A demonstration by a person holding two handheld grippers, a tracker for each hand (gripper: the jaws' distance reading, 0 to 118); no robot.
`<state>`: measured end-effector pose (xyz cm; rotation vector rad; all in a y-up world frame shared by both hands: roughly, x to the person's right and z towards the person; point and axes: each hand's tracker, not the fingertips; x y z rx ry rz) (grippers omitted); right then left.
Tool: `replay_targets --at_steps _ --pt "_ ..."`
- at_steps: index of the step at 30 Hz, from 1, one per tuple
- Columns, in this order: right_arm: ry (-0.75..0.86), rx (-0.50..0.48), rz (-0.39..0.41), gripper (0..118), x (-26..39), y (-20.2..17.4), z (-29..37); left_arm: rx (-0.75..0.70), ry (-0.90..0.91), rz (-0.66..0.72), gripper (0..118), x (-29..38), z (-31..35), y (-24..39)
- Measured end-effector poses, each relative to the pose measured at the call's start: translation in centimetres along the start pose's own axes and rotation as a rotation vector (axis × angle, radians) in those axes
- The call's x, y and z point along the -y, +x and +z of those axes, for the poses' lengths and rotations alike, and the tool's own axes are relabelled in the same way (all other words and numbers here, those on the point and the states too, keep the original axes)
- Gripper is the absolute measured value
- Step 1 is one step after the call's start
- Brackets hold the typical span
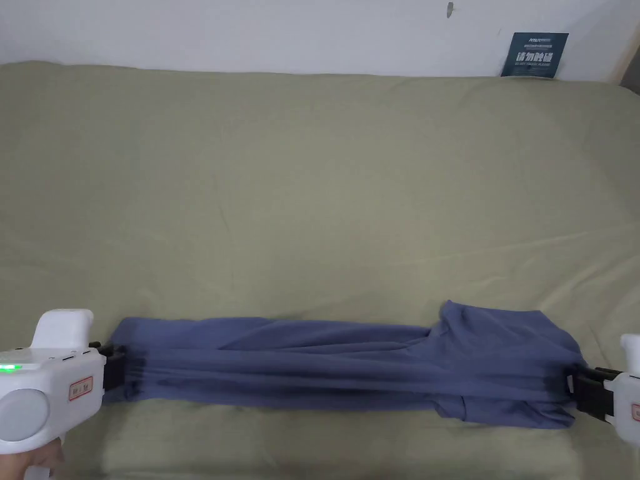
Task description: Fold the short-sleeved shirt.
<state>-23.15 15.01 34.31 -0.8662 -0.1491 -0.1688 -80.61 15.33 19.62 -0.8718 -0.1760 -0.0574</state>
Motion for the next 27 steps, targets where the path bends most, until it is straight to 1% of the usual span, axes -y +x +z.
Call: replay_targets --at_steps 1,2,3,4,5,6,7,8,9,10,13,14,15,16,17,18,19,20,21,23,24,27 --pt "-0.004 0.004 0.006 8 -0.1 -0.2 0.1 -0.005 -0.025 0.005 6 -0.2 -0.1 0.1" --pt "-0.005 0.007 0.009 18 -0.2 -0.4 0.2 -0.002 -0.028 0.007 12 -0.2 0.0 0.1" --pt "-0.007 0.017 0.02 39 -0.3 -0.7 0.4 -0.01 -0.042 0.004 28 -0.3 0.1 0.1" --pt "-0.007 0.024 0.027 67 -0.3 -1.1 0.7 -0.021 -0.063 -0.005 60 -0.4 0.1 0.2" --pt "-0.007 0.042 0.033 107 -0.4 -1.4 0.9 -0.032 -0.071 -0.012 108 -0.5 0.2 0.1" --pt "-0.004 0.05 0.035 118 -0.5 -1.7 1.1 -0.047 -0.088 -0.011 118 -0.5 0.2 0.0" --pt "0.017 0.055 0.037 113 -0.4 -1.8 1.1 -0.053 -0.075 -0.004 117 -0.3 0.4 -0.2" --pt "0.102 0.067 0.043 110 -0.6 -1.5 1.1 -0.095 -0.033 0.018 114 -0.4 0.9 -0.4" --pt "0.069 0.061 0.042 110 -0.7 -2.0 1.2 -0.091 -0.057 0.022 114 -0.6 1.3 -0.4" --pt "0.075 0.06 0.037 110 -1.0 -2.6 1.3 -0.091 -0.057 0.03 114 -0.7 1.6 -0.5" --pt "0.143 0.024 0.026 111 -2.3 -3.7 1.9 -0.079 -0.029 0.063 111 -1.3 2.7 -0.5" --pt "0.158 0.023 0.026 110 -2.5 -4.3 1.8 -0.077 -0.027 0.07 106 -1.5 3.1 -0.3" --pt "0.174 0.025 0.031 106 -2.7 -5.0 1.8 -0.078 -0.019 0.067 95 -1.8 3.5 0.0" --pt "0.199 0.037 0.042 94 -3.2 -6.9 2.8 -0.084 -0.004 0.058 74 -2.0 3.8 0.4" --pt "0.225 0.036 0.063 56 -3.3 -7.8 2.9 -0.086 0.002 0.054 22 -2.2 3.8 0.8" --pt "0.237 0.056 0.071 11 -3.3 -8.8 2.6 -0.083 0.017 0.066 0 -2.4 3.9 0.9" --pt "0.291 0.088 0.081 6 -3.5 -9.8 2.8 -0.051 0.008 0.078 0 -2.1 3.5 0.1" --pt "0.257 0.06 0.099 6 -3.5 -10.9 2.7 -0.007 -0.007 0.095 0 -2.2 3.4 -0.1" --pt "0.264 0.046 0.105 6 -3.6 -11.9 2.8 -0.003 -0.009 0.118 0 -2.2 3.2 -0.3" --pt "0.292 0.044 0.097 6 -3.5 -13.6 2.8 0.013 -0.012 0.129 0 -2.8 2.6 -0.7" --pt "0.314 0.037 0.089 6 -3.0 -13.9 2.4 0.014 -0.025 0.135 0 -3.0 2.2 -1.0" --pt "0.332 0.024 0.068 6 -2.8 -15.1 2.3 0.089 -0.084 0.167 0 -3.5 1.3 -2.0"
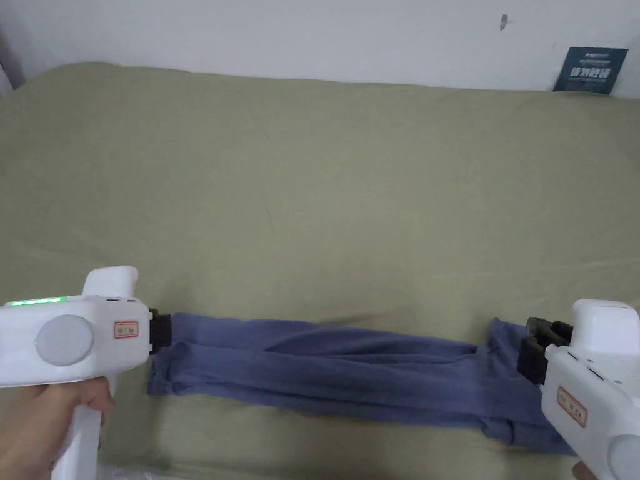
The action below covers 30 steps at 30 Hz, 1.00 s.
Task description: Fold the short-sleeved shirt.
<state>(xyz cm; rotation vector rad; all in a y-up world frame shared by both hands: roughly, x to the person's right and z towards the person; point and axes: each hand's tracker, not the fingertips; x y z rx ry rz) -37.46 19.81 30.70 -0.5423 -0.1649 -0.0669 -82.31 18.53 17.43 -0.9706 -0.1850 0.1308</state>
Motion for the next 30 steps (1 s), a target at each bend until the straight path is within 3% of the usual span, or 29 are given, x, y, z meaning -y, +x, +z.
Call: replay_targets --at_steps 16,21,22,23,24,25,26,30 --pt "0.094 0.02 0.041 6 -0.3 -1.9 0.7 0.379 -0.265 0.219 0 -4.2 -3.7 -8.7" --pt "0.101 0.011 0.046 6 -0.2 -2.7 1.0 0.45 -0.296 0.227 3 -4.0 -4.2 -9.6" --pt "0.1 0.009 0.049 6 -0.2 -2.8 1.1 0.455 -0.303 0.226 8 -3.9 -4.0 -9.3" --pt "0.102 0.007 0.049 6 -0.2 -3.0 1.2 0.456 -0.304 0.223 27 -3.7 -4.1 -9.4" --pt "0.107 0.002 0.05 6 -0.2 -3.1 1.3 0.468 -0.308 0.224 59 -3.5 -4.4 -9.5" --pt "0.11 -0.001 0.05 6 -0.2 -3.3 1.3 0.494 -0.334 0.236 99 -3.2 -4.8 -9.4" --pt "0.116 -0.004 0.051 6 -0.2 -3.4 1.4 0.52 -0.358 0.248 118 -2.9 -5.0 -9.2" --pt "0.133 -0.013 0.062 6 -0.2 -4.4 1.4 0.535 -0.371 0.261 110 -2.5 -6.4 -9.0"
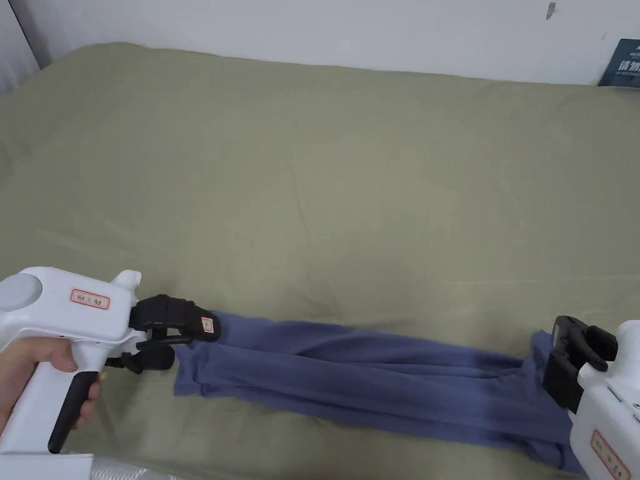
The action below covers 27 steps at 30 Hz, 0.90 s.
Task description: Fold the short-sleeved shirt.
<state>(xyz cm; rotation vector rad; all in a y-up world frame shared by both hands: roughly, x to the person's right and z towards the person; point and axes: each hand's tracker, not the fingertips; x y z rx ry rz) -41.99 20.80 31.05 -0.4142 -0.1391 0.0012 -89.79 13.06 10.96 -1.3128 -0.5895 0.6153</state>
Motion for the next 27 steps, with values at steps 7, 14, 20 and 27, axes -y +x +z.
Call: replay_targets --at_steps 7,14,20,27 --pt "-0.019 -0.045 -0.018 6 0.3 -1.5 -0.4 0.095 -0.003 0.031 94 -0.1 -1.7 0.5" --pt "-0.01 -0.065 -0.016 6 0.2 -2.5 -0.1 0.045 -0.01 0.057 13 0.3 -3.0 0.7" --pt "0.009 -0.074 -0.005 6 -0.5 -2.7 0.6 -0.024 0.048 0.054 9 0.6 -0.7 1.8" --pt "0.031 -0.081 -0.027 6 -0.8 -2.4 1.4 -0.082 0.133 0.032 9 1.3 4.2 2.6"
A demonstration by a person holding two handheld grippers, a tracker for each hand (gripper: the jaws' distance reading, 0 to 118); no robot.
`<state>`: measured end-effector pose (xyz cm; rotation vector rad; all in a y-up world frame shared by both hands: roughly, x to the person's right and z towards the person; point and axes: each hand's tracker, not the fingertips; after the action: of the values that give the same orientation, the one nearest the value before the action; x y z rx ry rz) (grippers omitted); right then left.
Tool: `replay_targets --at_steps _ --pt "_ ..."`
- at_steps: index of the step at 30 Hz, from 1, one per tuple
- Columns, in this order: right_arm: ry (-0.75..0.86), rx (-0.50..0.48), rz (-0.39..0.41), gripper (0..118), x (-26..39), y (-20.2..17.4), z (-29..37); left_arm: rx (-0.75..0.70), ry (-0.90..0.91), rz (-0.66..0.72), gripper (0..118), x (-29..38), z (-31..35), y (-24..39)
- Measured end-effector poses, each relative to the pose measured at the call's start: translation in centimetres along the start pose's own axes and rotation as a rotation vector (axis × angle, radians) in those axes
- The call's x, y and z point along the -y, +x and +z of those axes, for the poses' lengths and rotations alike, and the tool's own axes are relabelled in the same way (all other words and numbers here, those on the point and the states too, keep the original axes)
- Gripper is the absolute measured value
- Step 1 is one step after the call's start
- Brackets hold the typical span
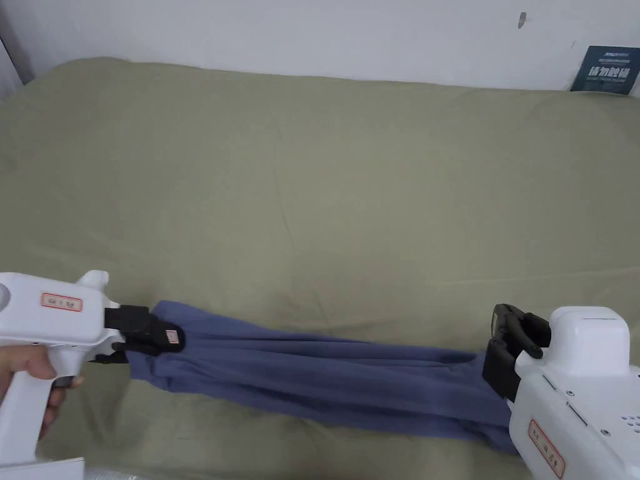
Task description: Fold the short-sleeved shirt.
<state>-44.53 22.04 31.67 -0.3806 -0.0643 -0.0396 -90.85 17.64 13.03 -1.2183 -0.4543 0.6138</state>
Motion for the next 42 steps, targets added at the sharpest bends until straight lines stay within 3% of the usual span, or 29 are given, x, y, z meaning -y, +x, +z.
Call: replay_targets --at_steps 7,15,21,31,32,33,34,35,36,38,40,42 --pt "0.024 -0.02 -0.007 6 -0.5 -0.4 0.3 -0.092 0.062 -0.013 9 0.7 5.6 -0.4" --pt "0.041 -0.027 -0.016 6 -1.0 -0.4 0.9 -0.121 0.079 -0.191 9 2.4 3.8 8.2" --pt "0.051 -0.01 -0.01 6 -1.0 0.4 1.4 -0.177 0.013 -0.352 9 4.4 -1.8 14.4" --pt "0.032 0.021 -0.019 6 -0.2 2.3 1.7 -0.207 -0.116 -0.414 9 7.7 -14.1 18.7" --pt "0.028 0.024 -0.018 6 -0.1 2.5 1.6 -0.209 -0.122 -0.413 13 7.9 -15.2 18.7" --pt "0.024 0.031 -0.015 6 0.0 2.7 1.6 -0.216 -0.128 -0.413 30 8.2 -16.5 19.1" --pt "0.021 0.035 -0.015 6 0.1 2.9 1.6 -0.217 -0.136 -0.421 63 8.3 -17.4 18.9" --pt "0.017 0.04 -0.019 6 0.2 3.1 1.6 -0.191 -0.142 -0.418 106 8.4 -18.2 18.5" --pt "0.013 0.043 -0.023 6 0.2 3.3 1.7 -0.17 -0.138 -0.412 117 8.6 -18.6 18.3" --pt "0.008 0.05 -0.027 6 0.4 3.5 1.8 -0.138 -0.095 -0.413 114 9.2 -18.0 18.8" --pt "0.002 0.053 -0.033 6 0.5 3.6 1.7 -0.092 -0.067 -0.421 103 8.9 -16.5 18.5" --pt "-0.004 0.049 -0.037 6 0.6 3.6 1.6 -0.015 -0.025 -0.39 73 8.5 -13.7 18.1"
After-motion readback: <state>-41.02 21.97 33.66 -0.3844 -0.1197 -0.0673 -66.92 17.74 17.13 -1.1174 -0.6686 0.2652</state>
